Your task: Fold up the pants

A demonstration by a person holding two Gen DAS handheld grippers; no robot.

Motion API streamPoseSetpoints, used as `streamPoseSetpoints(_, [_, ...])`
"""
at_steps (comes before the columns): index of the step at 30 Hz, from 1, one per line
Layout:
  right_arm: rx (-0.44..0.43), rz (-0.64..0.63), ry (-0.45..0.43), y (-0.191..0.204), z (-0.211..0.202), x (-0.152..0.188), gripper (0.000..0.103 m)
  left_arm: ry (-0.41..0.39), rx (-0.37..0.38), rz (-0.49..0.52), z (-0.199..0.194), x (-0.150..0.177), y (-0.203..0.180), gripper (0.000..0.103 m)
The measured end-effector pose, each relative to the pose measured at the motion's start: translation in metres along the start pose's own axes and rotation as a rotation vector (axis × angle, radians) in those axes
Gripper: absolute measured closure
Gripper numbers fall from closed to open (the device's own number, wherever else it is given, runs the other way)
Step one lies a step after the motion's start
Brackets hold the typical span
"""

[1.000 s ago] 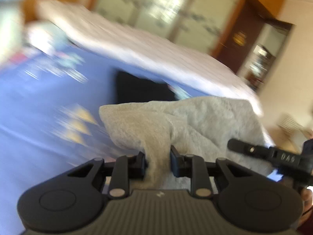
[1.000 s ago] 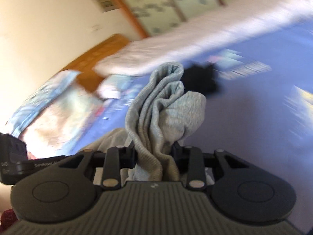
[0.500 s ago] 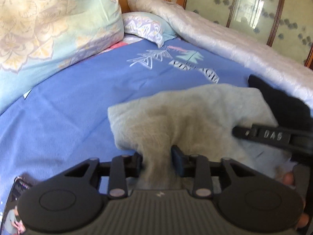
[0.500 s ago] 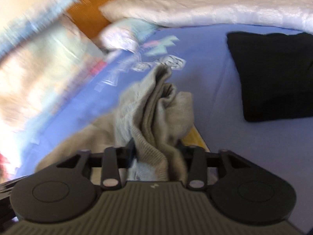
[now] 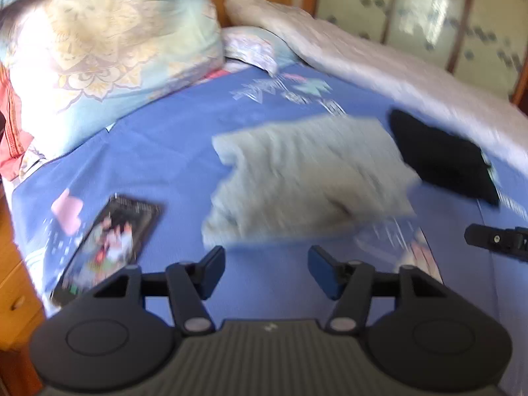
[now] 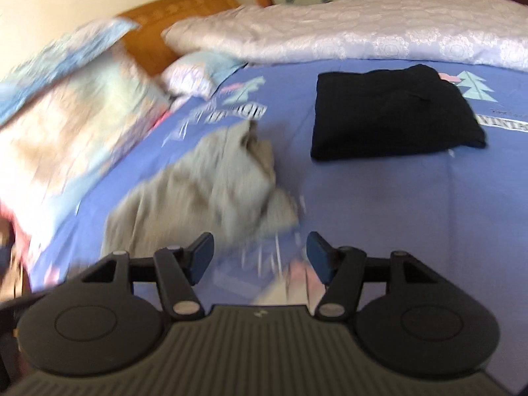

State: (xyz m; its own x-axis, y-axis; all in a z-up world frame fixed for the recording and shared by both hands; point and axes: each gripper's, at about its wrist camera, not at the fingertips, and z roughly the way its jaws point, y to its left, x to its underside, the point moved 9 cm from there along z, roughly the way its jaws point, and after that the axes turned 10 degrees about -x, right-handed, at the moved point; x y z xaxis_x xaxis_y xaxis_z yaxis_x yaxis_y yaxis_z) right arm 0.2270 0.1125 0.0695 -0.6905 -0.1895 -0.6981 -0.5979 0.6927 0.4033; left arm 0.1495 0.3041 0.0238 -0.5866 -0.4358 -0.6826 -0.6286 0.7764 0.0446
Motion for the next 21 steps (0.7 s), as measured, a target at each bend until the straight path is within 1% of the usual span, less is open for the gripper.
streamPoseSetpoints(1, [0.002, -0.021, 0.002, 0.002, 0.002, 0.005, 0.038, 0.006, -0.003, 0.024, -0.009, 0.006, -0.007, 0.045])
streamPoseSetpoints(2, [0.003, -0.036, 0.007, 0.004, -0.008, 0.014, 0.038, 0.009, -0.003, 0.043, -0.019, 0.012, -0.014, 0.044])
streamPoseSetpoints(3, [0.005, -0.046, 0.016, 0.006, -0.012, 0.022, 0.038, 0.012, 0.006, 0.055, -0.028, 0.015, -0.020, 0.041])
streamPoseSetpoints(4, [0.002, -0.055, 0.025, 0.008, -0.025, 0.032, 0.038, 0.016, 0.014, 0.068, -0.038, 0.020, -0.026, 0.036])
streamPoseSetpoints(5, [0.000, -0.062, 0.032, 0.007, -0.023, 0.037, 0.038, 0.016, 0.018, 0.079, -0.048, 0.023, -0.031, 0.032])
streamPoseSetpoints(7, [0.004, -0.066, 0.035, 0.007, -0.036, 0.050, 0.037, -0.014, 0.014, 0.096, -0.071, 0.029, -0.038, 0.014])
streamPoseSetpoints(8, [0.002, -0.061, 0.035, 0.007, -0.038, 0.054, 0.037, -0.034, 0.002, 0.105, -0.081, 0.032, -0.041, 0.010])
streamPoseSetpoints(9, [-0.003, -0.050, 0.032, 0.007, -0.044, 0.060, 0.037, -0.048, -0.006, 0.115, -0.090, 0.035, -0.043, 0.004])
streamPoseSetpoints(10, [-0.010, -0.036, 0.029, 0.007, -0.051, 0.066, 0.036, -0.056, -0.012, 0.126, -0.097, 0.039, -0.045, 0.000])
streamPoseSetpoints(13, [-0.030, -0.002, 0.022, 0.009, -0.065, 0.076, 0.036, -0.060, -0.014, 0.148, -0.116, 0.056, -0.049, 0.000])
streamPoseSetpoints(17, [-0.052, -0.005, 0.026, 0.020, -0.084, 0.096, 0.036, -0.059, -0.021, 0.154, -0.131, 0.079, -0.047, 0.000])
streamPoseSetpoints(21, [-0.061, 0.018, 0.035, 0.025, -0.090, 0.110, 0.035, -0.086, -0.046, 0.132, -0.142, 0.086, -0.039, 0.000])
